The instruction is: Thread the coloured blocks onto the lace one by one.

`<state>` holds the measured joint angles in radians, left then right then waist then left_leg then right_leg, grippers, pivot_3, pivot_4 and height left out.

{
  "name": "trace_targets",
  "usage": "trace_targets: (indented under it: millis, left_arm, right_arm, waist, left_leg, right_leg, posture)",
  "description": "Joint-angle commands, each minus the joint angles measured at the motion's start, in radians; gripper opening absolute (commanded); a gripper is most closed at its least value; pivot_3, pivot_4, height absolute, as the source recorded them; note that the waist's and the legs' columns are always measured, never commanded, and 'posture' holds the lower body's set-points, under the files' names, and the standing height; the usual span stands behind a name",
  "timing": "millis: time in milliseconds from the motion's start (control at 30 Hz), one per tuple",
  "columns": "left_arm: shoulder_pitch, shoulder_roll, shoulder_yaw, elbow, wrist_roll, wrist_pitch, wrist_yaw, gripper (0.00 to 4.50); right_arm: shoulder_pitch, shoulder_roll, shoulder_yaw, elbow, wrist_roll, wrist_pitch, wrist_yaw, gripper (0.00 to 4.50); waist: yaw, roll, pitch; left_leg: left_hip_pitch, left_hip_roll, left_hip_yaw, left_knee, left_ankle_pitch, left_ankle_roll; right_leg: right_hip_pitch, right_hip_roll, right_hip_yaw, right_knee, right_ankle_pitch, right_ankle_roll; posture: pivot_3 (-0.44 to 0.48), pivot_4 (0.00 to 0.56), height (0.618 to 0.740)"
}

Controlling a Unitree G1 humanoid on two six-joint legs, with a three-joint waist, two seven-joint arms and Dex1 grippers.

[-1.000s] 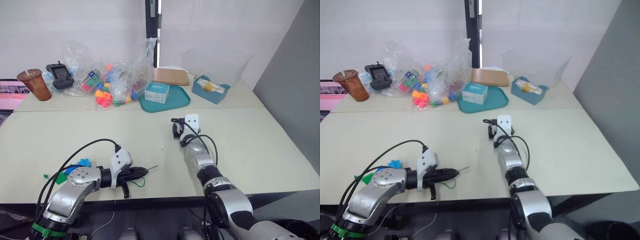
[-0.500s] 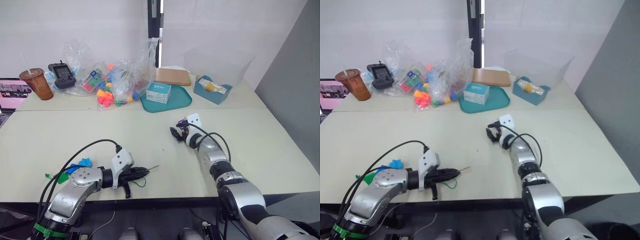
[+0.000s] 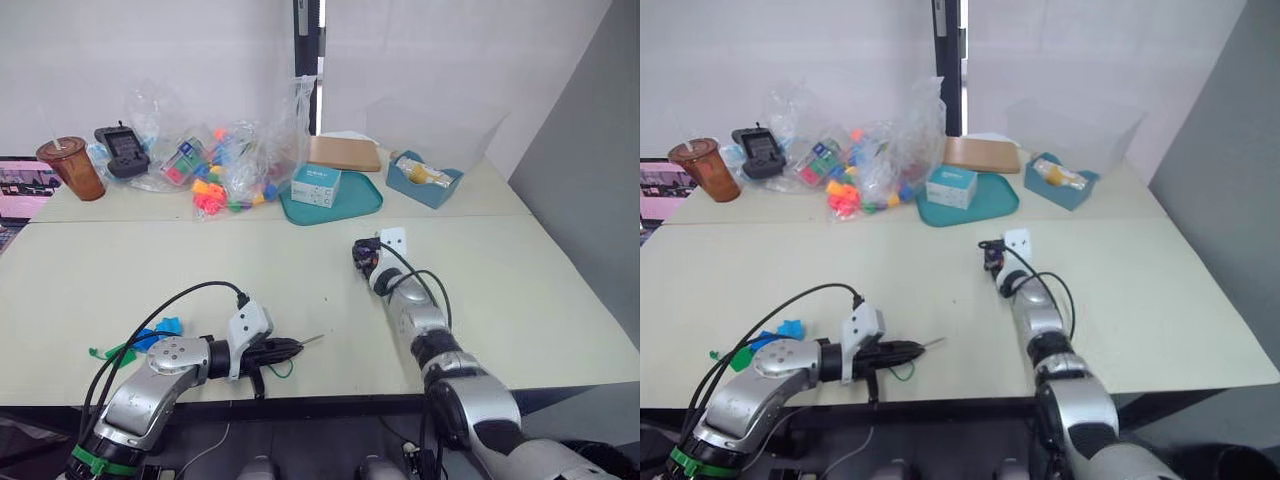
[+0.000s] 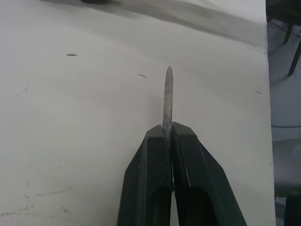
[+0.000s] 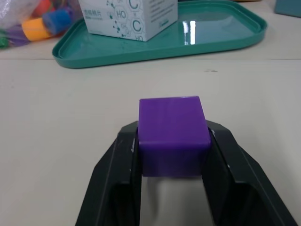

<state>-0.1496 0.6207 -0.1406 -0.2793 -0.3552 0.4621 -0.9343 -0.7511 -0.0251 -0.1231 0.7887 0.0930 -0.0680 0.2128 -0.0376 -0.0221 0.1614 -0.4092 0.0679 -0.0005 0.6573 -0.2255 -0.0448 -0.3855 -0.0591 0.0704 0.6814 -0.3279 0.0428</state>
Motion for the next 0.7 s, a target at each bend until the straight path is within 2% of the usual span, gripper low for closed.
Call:
trace_targets:
  millis: [33, 67, 167, 267, 333, 433, 667, 700]
  left_arm:
    - [-0.01, -0.003, 0.001, -0.029, -0.01, -0.007, -0.006, 0.0]
    - [-0.015, -0.004, 0.001, -0.027, -0.012, -0.005, -0.007, 0.0]
    - [-0.028, 0.0, 0.007, -0.018, -0.019, -0.003, -0.014, 0.0]
    - [-0.041, 0.005, 0.011, 0.0, -0.019, -0.008, -0.027, 0.0]
    - [-0.052, 0.005, 0.008, 0.012, -0.018, -0.011, -0.039, 0.0]
    - [-0.066, 0.004, -0.004, 0.023, -0.012, -0.016, -0.057, 0.0]
    - [-0.069, 0.007, -0.01, 0.021, -0.008, -0.017, -0.073, 0.0]
    - [-0.066, 0.009, -0.01, 0.018, -0.008, -0.017, -0.074, 0.0]
  right_arm:
    - [0.216, 0.047, 0.056, -0.365, -0.003, 0.153, -0.057, 1.17]
    - [0.354, 0.064, 0.109, -0.58, -0.032, 0.215, -0.084, 1.17]
    - [0.644, 0.059, 0.254, -1.004, -0.114, 0.37, -0.12, 1.17]
    - [0.844, 0.019, 0.357, -1.255, -0.154, 0.481, -0.115, 1.17]
    - [0.925, -0.013, 0.402, -1.33, -0.17, 0.536, -0.107, 1.17]
    - [0.99, -0.043, 0.443, -1.35, -0.167, 0.584, -0.091, 1.17]
    - [0.972, -0.037, 0.46, -1.311, -0.146, 0.642, -0.087, 1.17]
    - [0.976, -0.029, 0.444, -1.315, -0.138, 0.643, -0.094, 1.67]
  waist:
    - [0.001, 0.0, 0.0]
    - [0.006, 0.001, 0.0]
    - [0.02, 0.001, -0.001]
    - [0.021, 0.001, -0.001]
    - [0.017, 0.001, -0.001]
    - [0.017, 0.001, -0.001]
    - [0.006, -0.002, -0.003]
    - [0.004, -0.002, -0.003]
  left_leg:
    - [0.0, 0.0, 0.0, -0.001, 0.0, 0.0]
    - [-0.001, 0.0, 0.0, -0.002, 0.0, 0.0]
    - [-0.005, 0.0, -0.002, -0.007, 0.0, 0.0]
    - [-0.006, 0.0, 0.0, -0.009, 0.0, 0.0]
    - [-0.005, 0.0, 0.0, -0.009, 0.0, -0.001]
    - [-0.001, 0.0, 0.0, -0.009, 0.002, -0.002]
    - [0.001, 0.001, 0.0, -0.01, 0.002, -0.002]
    - [0.001, 0.001, 0.0, -0.01, 0.002, -0.002]
  right_leg:
    - [-0.001, 0.0, 0.0, 0.0, 0.0, 0.0]
    - [-0.001, 0.0, 0.0, 0.001, 0.0, 0.0]
    - [-0.005, 0.0, -0.001, 0.001, 0.0, 0.0]
    - [-0.005, 0.0, 0.0, -0.003, 0.0, 0.0]
    - [-0.004, 0.0, 0.0, -0.01, 0.0, 0.0]
    - [-0.001, 0.001, 0.0, -0.01, 0.0, 0.0]
    - [-0.001, 0.002, 0.001, -0.01, 0.0, -0.001]
    - [-0.001, 0.002, 0.001, -0.009, 0.0, -0.001]
  posture:
    - [0.0, 0.15, 0.74]
    - [0.0, 0.15, 0.74]
    - [0.0, 0.15, 0.74]
    - [0.0, 0.15, 0.74]
    - [0.0, 0.15, 0.74]
    - [0.0, 0.15, 0.74]
    - [0.0, 0.15, 0.74]
    - [0.0, 0.15, 0.74]
